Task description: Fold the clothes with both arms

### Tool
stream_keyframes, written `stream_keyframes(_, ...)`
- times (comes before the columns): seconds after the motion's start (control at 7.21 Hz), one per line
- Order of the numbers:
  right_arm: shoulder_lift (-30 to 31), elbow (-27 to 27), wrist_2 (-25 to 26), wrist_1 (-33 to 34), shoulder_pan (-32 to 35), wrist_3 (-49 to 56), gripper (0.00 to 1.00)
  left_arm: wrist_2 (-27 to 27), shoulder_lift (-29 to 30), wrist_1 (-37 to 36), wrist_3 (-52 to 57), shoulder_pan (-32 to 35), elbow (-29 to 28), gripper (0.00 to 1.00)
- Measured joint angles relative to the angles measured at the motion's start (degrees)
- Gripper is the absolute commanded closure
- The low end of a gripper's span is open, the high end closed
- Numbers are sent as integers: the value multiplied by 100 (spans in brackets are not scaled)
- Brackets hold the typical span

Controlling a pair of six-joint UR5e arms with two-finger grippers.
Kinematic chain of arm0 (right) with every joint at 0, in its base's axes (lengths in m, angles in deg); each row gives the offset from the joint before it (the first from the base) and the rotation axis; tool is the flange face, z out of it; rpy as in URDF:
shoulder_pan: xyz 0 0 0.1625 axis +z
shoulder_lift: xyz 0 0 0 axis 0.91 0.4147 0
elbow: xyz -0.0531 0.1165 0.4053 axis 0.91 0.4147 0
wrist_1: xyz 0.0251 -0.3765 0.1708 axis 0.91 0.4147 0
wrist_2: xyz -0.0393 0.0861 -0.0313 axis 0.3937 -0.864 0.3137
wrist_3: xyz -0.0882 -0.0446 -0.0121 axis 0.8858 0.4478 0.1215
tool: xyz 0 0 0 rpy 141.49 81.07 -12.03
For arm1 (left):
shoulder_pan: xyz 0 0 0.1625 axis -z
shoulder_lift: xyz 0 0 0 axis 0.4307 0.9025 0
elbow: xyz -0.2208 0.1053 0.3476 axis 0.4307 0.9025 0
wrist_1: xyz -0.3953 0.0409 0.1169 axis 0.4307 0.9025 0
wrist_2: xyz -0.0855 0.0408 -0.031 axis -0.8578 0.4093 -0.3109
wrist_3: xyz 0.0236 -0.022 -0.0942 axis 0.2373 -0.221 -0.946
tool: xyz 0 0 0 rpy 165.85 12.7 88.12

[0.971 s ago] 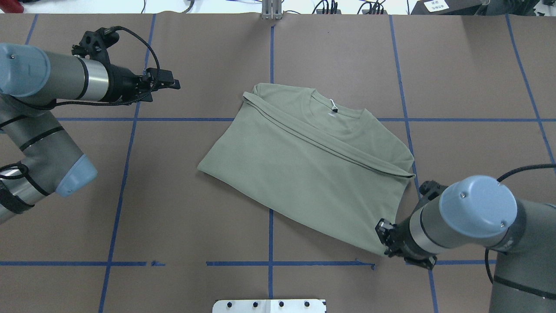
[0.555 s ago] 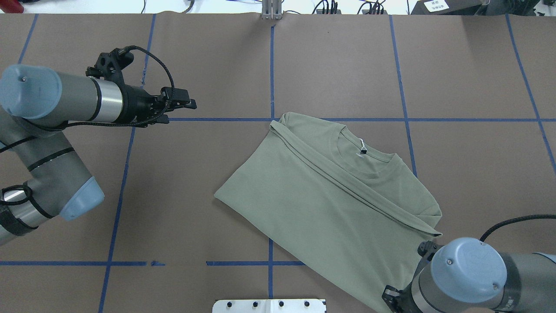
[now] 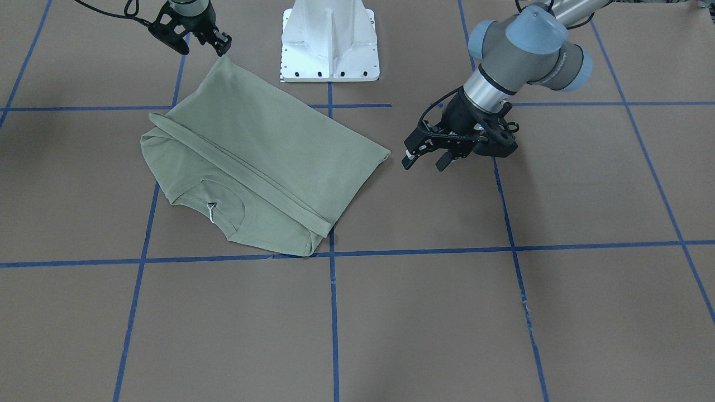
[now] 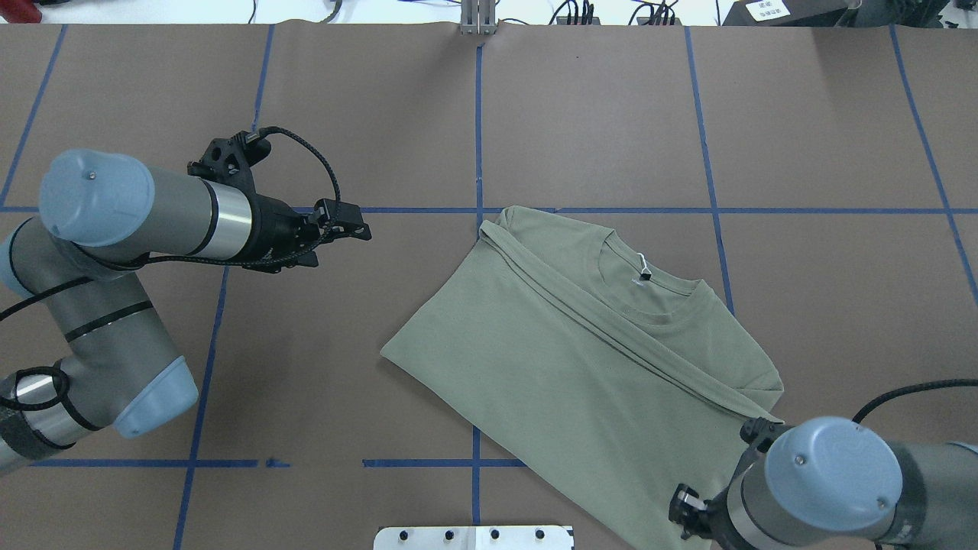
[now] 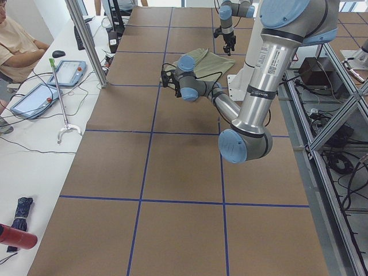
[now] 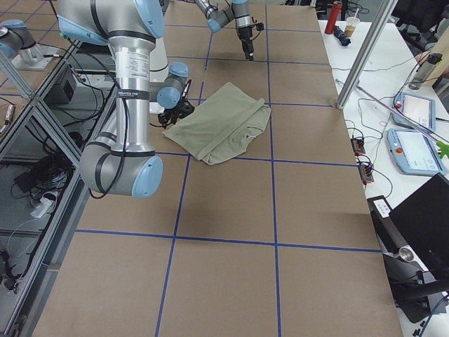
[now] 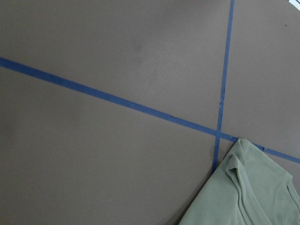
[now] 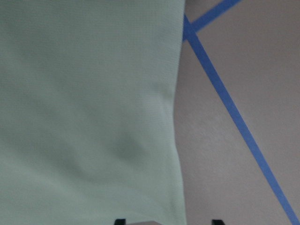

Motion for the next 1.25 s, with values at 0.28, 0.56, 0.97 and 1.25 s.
stream_keyframes(0.28,-730,454,195,-17,1259,223,0,-4,-3,-119,-316,-327,23,0)
stream_keyframes(0.56,-1591,1284,332,-55,2084,943,0,-54,66,-119,-622,-553,-262,5)
stream_keyframes(0.97,-1876,1554,355,-68,2326,1266,0,-281,176,-120,-732,-775,-501,25)
stream_keyframes(1.25,-1886,1597,365,-70,2335,1295,0,-419,227,-84,-731,-815,-628,30)
